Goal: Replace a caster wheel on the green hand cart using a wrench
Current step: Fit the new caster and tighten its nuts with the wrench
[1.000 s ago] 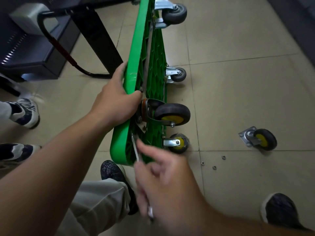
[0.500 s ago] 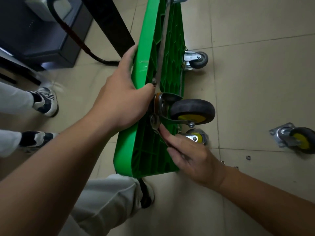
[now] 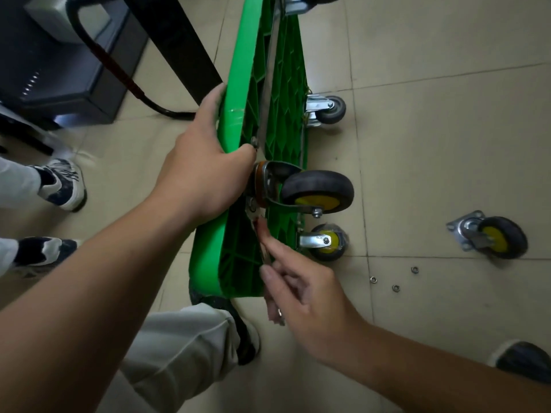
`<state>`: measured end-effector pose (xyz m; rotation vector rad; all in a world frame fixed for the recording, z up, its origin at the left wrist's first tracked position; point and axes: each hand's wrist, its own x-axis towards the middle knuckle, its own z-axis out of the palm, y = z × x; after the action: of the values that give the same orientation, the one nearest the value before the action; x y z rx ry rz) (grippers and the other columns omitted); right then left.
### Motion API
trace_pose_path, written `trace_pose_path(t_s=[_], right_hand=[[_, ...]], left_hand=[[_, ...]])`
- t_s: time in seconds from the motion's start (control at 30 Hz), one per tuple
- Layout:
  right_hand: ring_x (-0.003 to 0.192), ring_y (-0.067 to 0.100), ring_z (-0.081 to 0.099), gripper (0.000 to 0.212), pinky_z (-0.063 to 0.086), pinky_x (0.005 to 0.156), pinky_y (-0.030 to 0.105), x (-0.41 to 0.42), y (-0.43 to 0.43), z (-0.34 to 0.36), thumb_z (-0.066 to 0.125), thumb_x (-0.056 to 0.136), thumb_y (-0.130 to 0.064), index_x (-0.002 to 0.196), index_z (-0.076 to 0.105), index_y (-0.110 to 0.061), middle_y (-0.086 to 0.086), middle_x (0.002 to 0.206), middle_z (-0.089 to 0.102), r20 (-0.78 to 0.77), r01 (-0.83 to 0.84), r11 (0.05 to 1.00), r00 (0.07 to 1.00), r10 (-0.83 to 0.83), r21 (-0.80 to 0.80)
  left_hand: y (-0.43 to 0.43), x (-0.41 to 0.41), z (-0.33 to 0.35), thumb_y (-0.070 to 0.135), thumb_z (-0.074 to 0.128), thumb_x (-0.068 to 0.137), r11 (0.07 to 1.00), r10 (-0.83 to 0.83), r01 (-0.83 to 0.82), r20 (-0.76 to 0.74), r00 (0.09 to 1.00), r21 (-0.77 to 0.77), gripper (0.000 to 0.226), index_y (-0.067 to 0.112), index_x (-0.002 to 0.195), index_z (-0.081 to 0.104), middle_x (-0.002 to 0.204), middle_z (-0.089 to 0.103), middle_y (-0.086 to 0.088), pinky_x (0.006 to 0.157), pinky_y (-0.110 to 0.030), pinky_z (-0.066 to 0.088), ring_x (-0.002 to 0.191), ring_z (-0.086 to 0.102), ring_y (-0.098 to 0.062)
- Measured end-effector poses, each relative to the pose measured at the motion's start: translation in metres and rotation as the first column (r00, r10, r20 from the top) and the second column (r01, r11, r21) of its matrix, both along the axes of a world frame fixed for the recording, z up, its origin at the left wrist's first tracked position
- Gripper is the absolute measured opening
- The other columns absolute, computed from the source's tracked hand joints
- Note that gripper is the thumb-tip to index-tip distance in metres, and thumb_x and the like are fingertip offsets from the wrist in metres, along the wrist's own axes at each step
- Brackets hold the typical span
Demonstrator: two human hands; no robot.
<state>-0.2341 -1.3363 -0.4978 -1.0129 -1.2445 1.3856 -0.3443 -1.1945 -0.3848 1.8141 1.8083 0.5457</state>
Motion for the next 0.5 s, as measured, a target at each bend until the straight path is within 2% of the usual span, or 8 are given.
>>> trace_pose_path(t_s=[0.07, 0.13, 0.2, 0.3, 0.37, 0.43, 0.47, 0.5], right_hand=[[0.051, 0.022, 0.055, 0.053, 0.050, 0.052, 0.033, -0.002, -0.006, 0.025, 0.050, 0.105, -0.014, 0.146, 0.042, -0.047, 0.001, 0.065, 0.056, -0.091, 0.003, 0.993, 0.996, -0.015, -0.121], [0.046, 0.022, 0.054, 0.051, 0.047, 0.046, 0.030, -0.007, -0.011, 0.047, 0.049, 0.105, -0.016, 0.146, 0.042, -0.046, 0.005, 0.059, 0.054, -0.173, -0.011, 0.976, 0.985, -0.028, -0.218], [0.043, 0.021, 0.054, 0.051, 0.045, 0.043, 0.026, -0.012, -0.014, 0.055, 0.049, 0.105, -0.018, 0.147, 0.039, -0.046, 0.004, 0.057, 0.052, -0.134, 0.009, 0.977, 0.990, -0.038, -0.212], [0.044, 0.016, 0.042, 0.050, 0.036, 0.046, 0.028, -0.015, -0.021, 0.047, 0.048, 0.105, -0.021, 0.146, 0.041, -0.049, 0.000, 0.057, 0.044, -0.064, 0.071, 0.990, 0.995, -0.079, -0.121], [0.051, 0.011, 0.038, 0.053, 0.036, 0.052, 0.030, -0.012, -0.030, 0.033, 0.051, 0.103, -0.020, 0.143, 0.043, -0.053, -0.005, 0.062, 0.048, 0.021, 0.094, 0.995, 0.995, -0.093, -0.016], [0.059, 0.000, 0.044, 0.054, 0.044, 0.062, 0.019, -0.004, -0.034, 0.014, 0.054, 0.101, -0.017, 0.147, 0.044, -0.043, -0.005, 0.082, 0.064, 0.152, 0.087, 0.986, 0.982, -0.109, 0.142], [0.064, -0.002, 0.048, 0.054, 0.046, 0.067, 0.015, 0.002, -0.032, 0.002, 0.054, 0.101, -0.016, 0.151, 0.041, -0.034, 0.000, 0.090, 0.065, 0.238, 0.054, 0.970, 0.965, -0.112, 0.236], [0.067, 0.003, 0.051, 0.055, 0.048, 0.067, 0.019, 0.008, -0.025, -0.009, 0.052, 0.103, -0.014, 0.154, 0.036, -0.028, 0.004, 0.091, 0.062, 0.294, 0.025, 0.951, 0.948, -0.120, 0.308]], left_hand=[[-0.002, 0.002, 0.000, 0.037, 0.059, 0.074, 1.000, 0.010, -0.010, 0.019, 1.000, 0.002, 0.083, 0.054, 0.149, 0.027, 0.111, 0.061, 0.011, 0.089, -0.047, 0.057, 0.094, 0.067, -0.020], [-0.004, 0.003, 0.000, 0.038, 0.058, 0.072, 1.000, 0.009, -0.009, 0.051, 0.999, -0.004, 0.083, 0.055, 0.148, 0.028, 0.113, 0.061, 0.008, 0.090, -0.048, 0.057, 0.097, 0.067, -0.022], [-0.005, 0.001, 0.001, 0.040, 0.058, 0.070, 1.000, -0.003, 0.003, 0.080, 0.997, -0.003, 0.083, 0.056, 0.145, 0.029, 0.115, 0.064, 0.007, 0.091, -0.049, 0.057, 0.098, 0.068, -0.023], [-0.005, -0.002, 0.003, 0.040, 0.060, 0.071, 0.999, -0.028, 0.030, 0.092, 0.995, -0.024, 0.083, 0.058, 0.144, 0.028, 0.112, 0.065, 0.010, 0.088, -0.050, 0.058, 0.093, 0.070, -0.023], [-0.004, -0.004, 0.005, 0.037, 0.064, 0.075, 0.998, -0.041, 0.045, 0.093, 0.995, -0.038, 0.083, 0.057, 0.147, 0.027, 0.106, 0.062, 0.019, 0.086, -0.050, 0.059, 0.090, 0.070, -0.020], [-0.002, -0.006, 0.004, 0.029, 0.067, 0.085, 0.998, -0.053, 0.056, 0.075, 0.996, -0.034, 0.081, 0.054, 0.151, 0.026, 0.099, 0.053, 0.029, 0.086, -0.049, 0.059, 0.087, 0.069, -0.017], [0.000, -0.008, 0.003, 0.026, 0.067, 0.089, 0.998, -0.059, 0.061, 0.068, 0.996, -0.030, 0.081, 0.052, 0.152, 0.025, 0.097, 0.051, 0.030, 0.086, -0.049, 0.058, 0.086, 0.069, -0.017], [0.001, -0.009, 0.002, 0.025, 0.067, 0.090, 0.997, -0.065, 0.067, 0.065, 0.996, -0.026, 0.081, 0.052, 0.153, 0.024, 0.096, 0.051, 0.031, 0.085, -0.049, 0.059, 0.085, 0.069, -0.018]])
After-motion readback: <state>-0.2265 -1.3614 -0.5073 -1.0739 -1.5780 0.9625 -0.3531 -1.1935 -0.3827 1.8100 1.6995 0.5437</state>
